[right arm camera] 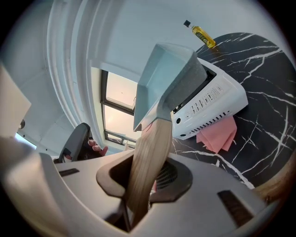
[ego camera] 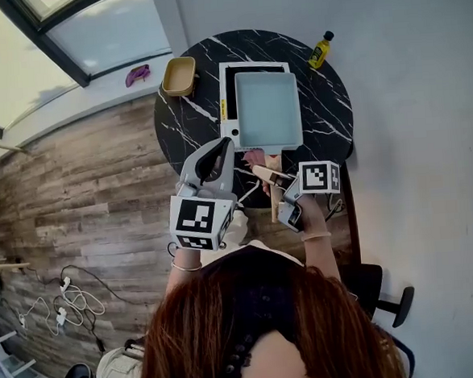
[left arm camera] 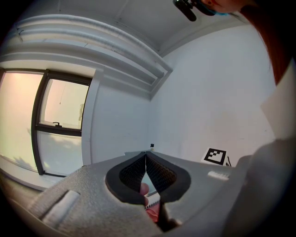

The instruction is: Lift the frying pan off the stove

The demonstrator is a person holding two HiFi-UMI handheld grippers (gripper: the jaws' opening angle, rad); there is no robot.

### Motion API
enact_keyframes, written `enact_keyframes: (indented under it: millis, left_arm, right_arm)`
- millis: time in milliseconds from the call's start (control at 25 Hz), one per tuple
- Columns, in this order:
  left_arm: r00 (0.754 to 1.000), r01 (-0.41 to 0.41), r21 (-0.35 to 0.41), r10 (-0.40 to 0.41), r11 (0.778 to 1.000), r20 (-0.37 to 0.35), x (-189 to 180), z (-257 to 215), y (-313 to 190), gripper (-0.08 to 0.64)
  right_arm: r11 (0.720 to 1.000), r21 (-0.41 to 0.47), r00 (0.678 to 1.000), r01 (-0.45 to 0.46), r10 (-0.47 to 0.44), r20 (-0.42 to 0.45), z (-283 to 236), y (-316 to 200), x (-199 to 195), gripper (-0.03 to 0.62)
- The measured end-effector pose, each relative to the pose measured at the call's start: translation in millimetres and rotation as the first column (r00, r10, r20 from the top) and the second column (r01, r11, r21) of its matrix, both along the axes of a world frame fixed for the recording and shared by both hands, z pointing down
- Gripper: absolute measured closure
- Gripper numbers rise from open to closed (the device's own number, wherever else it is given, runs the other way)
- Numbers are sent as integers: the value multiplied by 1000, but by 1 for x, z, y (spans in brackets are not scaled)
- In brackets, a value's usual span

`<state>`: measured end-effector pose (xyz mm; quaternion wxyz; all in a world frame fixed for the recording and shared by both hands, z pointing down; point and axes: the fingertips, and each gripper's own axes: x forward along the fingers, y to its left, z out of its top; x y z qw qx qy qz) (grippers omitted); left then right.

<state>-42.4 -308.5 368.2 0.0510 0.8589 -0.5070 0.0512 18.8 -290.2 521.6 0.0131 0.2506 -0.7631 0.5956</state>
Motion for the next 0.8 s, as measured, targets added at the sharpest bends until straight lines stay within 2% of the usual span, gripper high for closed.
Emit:
enact_keyframes:
  millis: [200, 400, 800]
  left_arm:
    - [1000, -4, 3, 4, 1000, 10, 4, -3, 30, 546]
    - [999, -23, 10, 23, 1000, 25, 11, -4, 56, 546]
    - [998, -41, 27, 40, 999, 39, 17, -11, 95, 546]
  right_arm:
    - [1000, 16, 1000, 1, -1, 16, -6, 25, 1, 503]
    - [1000, 21, 1000, 8, -8, -11, -5, 53, 3, 503]
    - [999, 44, 1000, -5, 5, -11, -16, 93, 2, 503]
